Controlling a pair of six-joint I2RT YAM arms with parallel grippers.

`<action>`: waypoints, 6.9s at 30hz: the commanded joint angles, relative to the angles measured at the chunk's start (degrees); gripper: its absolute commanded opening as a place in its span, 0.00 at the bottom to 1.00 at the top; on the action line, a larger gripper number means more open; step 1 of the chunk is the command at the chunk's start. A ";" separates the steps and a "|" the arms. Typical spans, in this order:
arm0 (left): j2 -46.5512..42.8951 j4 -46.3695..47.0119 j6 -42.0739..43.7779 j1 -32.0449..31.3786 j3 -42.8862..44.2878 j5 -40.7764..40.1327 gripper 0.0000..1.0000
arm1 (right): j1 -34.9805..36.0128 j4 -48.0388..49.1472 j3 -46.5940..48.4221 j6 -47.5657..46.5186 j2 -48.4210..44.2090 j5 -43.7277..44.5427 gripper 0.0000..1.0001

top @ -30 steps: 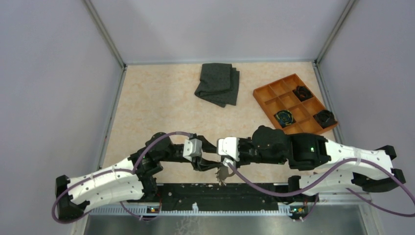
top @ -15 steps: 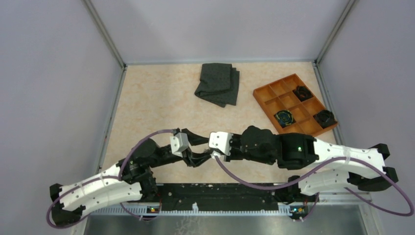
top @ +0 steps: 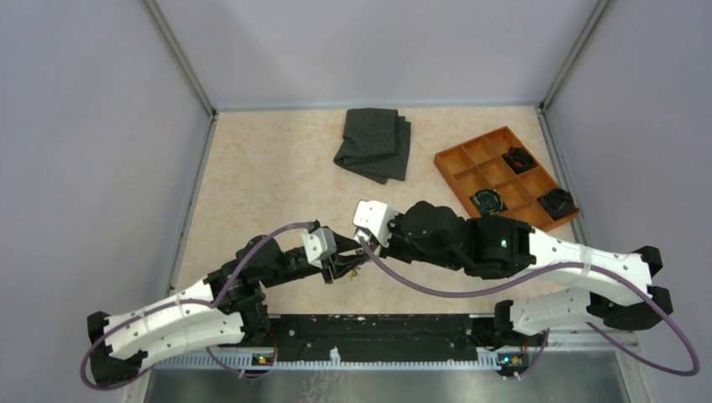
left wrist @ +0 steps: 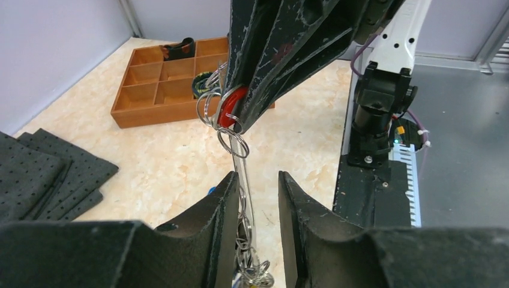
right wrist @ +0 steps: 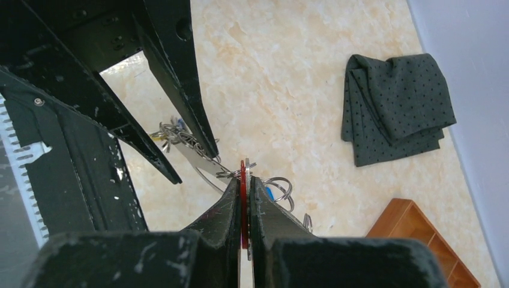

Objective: Remove the keys from the keyring
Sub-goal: Remove the key from the keyring.

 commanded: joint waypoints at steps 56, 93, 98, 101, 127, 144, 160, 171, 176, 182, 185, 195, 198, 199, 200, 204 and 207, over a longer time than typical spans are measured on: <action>7.76 9.01 3.40 -0.26 -0.66 -6.85 0.19 | -4.89 4.26 4.19 11.51 2.12 -1.21 0.00; 5.46 12.04 3.26 -0.27 -3.50 -6.40 0.15 | -6.15 -2.13 6.47 9.34 2.76 -0.15 0.00; 6.50 14.78 2.29 -0.27 -4.00 -7.55 0.23 | -6.14 -3.53 8.54 8.78 4.45 -0.72 0.00; 7.16 16.48 1.86 -0.31 -4.05 -7.52 0.27 | -6.21 -4.24 9.25 8.64 5.32 -0.15 0.00; 5.09 18.40 2.73 -0.28 -4.80 -12.97 0.32 | -6.14 -5.03 11.46 8.81 7.68 1.12 0.00; 6.26 20.21 1.83 -0.31 -3.83 -14.15 0.34 | -6.14 -4.83 12.14 9.26 8.57 -0.06 0.00; 6.88 21.60 2.60 -0.26 -4.10 -14.15 0.29 | -6.13 -4.72 12.05 9.43 9.10 -0.66 0.00; 7.09 19.46 3.65 -0.27 -4.26 -13.14 0.00 | -7.12 -4.98 10.68 9.26 8.46 5.60 0.00; 5.78 19.45 3.63 -0.27 -4.92 -13.49 0.00 | -10.39 -4.71 7.71 9.67 6.94 5.10 0.00; 4.27 20.89 1.83 -0.27 -6.37 -13.64 0.00 | -12.19 -4.40 4.16 10.12 5.79 4.81 0.00; 3.68 22.51 1.33 -0.26 -7.47 -13.57 0.00 | -12.48 -4.18 3.36 10.31 5.24 4.04 0.00; 3.08 26.17 -0.21 -0.27 -9.92 -15.28 0.09 | -12.47 -3.59 6.84 9.40 5.67 -3.51 0.00; 3.52 26.10 -0.36 -0.26 -9.82 -16.15 0.15 | -12.53 -3.84 8.24 9.11 6.17 -5.17 0.00; 3.78 26.18 -0.49 -0.26 -9.89 -16.39 0.16 | -12.52 -3.89 8.65 9.01 6.19 -5.91 0.00; 3.86 26.38 -0.47 -0.31 -9.94 -16.42 0.18 | -12.50 -3.85 8.89 9.00 6.24 -6.56 0.00; 4.04 27.11 -0.37 -0.26 -10.07 -16.10 0.22 | -12.47 -3.93 9.71 8.93 6.47 -7.58 0.00; 4.29 27.46 -0.02 -0.26 -9.91 -15.61 0.24 | -12.48 -4.21 9.85 8.91 6.77 -7.09 0.00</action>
